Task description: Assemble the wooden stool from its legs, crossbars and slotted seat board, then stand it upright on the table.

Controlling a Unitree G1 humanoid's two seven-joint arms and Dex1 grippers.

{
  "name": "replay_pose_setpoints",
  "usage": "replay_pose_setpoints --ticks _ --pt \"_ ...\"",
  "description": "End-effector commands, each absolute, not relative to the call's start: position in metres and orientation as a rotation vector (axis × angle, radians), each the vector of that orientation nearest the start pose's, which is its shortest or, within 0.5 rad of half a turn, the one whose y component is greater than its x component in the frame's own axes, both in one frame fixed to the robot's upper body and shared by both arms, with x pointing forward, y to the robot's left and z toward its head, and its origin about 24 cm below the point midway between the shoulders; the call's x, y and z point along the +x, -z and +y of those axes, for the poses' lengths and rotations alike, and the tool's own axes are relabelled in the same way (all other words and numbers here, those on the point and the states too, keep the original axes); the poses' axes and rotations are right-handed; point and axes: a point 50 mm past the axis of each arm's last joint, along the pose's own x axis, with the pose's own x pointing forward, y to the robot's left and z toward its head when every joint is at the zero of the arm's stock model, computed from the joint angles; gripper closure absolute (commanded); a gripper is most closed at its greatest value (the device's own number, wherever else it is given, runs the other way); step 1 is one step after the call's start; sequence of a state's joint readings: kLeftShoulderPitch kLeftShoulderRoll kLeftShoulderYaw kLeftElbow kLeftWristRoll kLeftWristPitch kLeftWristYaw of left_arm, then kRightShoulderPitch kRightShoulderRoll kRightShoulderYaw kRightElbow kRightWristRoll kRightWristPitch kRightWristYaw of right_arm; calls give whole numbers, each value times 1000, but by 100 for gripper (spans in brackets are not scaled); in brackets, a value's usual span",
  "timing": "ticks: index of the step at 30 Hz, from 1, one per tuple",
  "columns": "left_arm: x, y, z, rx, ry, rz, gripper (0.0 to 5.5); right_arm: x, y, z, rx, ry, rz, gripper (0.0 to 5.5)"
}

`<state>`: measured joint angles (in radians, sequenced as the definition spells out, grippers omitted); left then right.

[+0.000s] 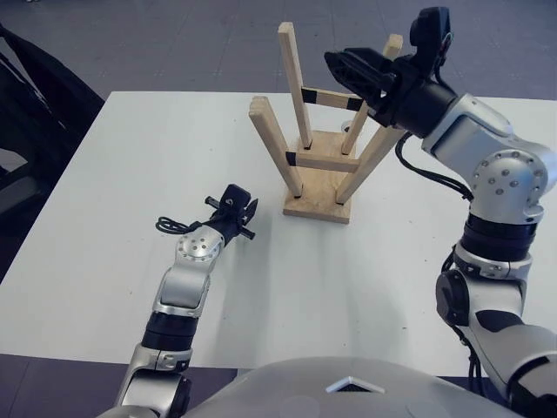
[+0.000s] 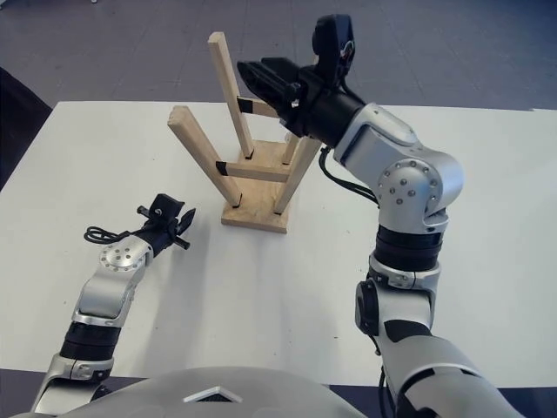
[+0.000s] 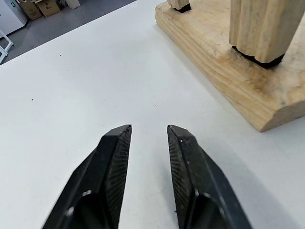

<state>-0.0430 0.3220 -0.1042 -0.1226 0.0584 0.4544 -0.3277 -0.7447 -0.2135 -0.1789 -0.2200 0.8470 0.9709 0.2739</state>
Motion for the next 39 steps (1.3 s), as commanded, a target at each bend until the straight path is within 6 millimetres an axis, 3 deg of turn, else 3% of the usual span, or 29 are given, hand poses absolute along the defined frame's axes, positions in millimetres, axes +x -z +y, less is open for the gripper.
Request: replay_pose_setpoints --ticks 1,3,5,6,9,11,13,17,19,22,24,28,31,33,34,36,39 --pt "272 -83 193 322 204 129 409 287 -307 -115 419 -914 -287 297" --pt "280 -127 206 229 101 -55 409 286 -322 -129 419 -858 -348 297" --pt "285 -173 206 106 83 -199 409 295 -312 -146 364 -745 -313 297" --pt "290 -196 203 48 103 -251 409 301 -298 -158 321 -677 -267 297" --pt "304 -262 186 -136 206 -330 474 311 -227 -201 160 -452 -69 292" --pt "309 -284 167 -247 305 -321 509 308 -192 -218 97 -371 14 292" --pt "312 -284 147 -321 393 -252 509 305 -164 -221 45 -337 88 292" --pt "311 -257 114 -376 515 -23 509 298 -107 -202 9 -352 249 292" --pt "310 -242 110 -320 523 53 509 295 -93 -191 21 -377 280 292" --pt "311 -239 112 -313 514 60 509 293 -88 -186 28 -396 285 292" --pt "312 -254 114 -312 505 -23 509 292 -83 -183 29 -413 301 292" --pt "306 -311 119 -304 494 -313 509 287 -67 -175 23 -455 355 292" --pt "301 -329 120 -274 492 -410 509 284 -59 -170 8 -477 381 292" --pt "305 -314 121 -263 484 -366 509 283 -58 -170 5 -481 382 292" --pt "310 -295 121 -253 481 -300 509 284 -59 -170 3 -482 380 292" --pt "317 -235 116 -246 491 -83 509 284 -60 -170 1 -483 376 292" --pt "301 -132 101 -168 567 321 509 286 -61 -169 3 -480 372 292"
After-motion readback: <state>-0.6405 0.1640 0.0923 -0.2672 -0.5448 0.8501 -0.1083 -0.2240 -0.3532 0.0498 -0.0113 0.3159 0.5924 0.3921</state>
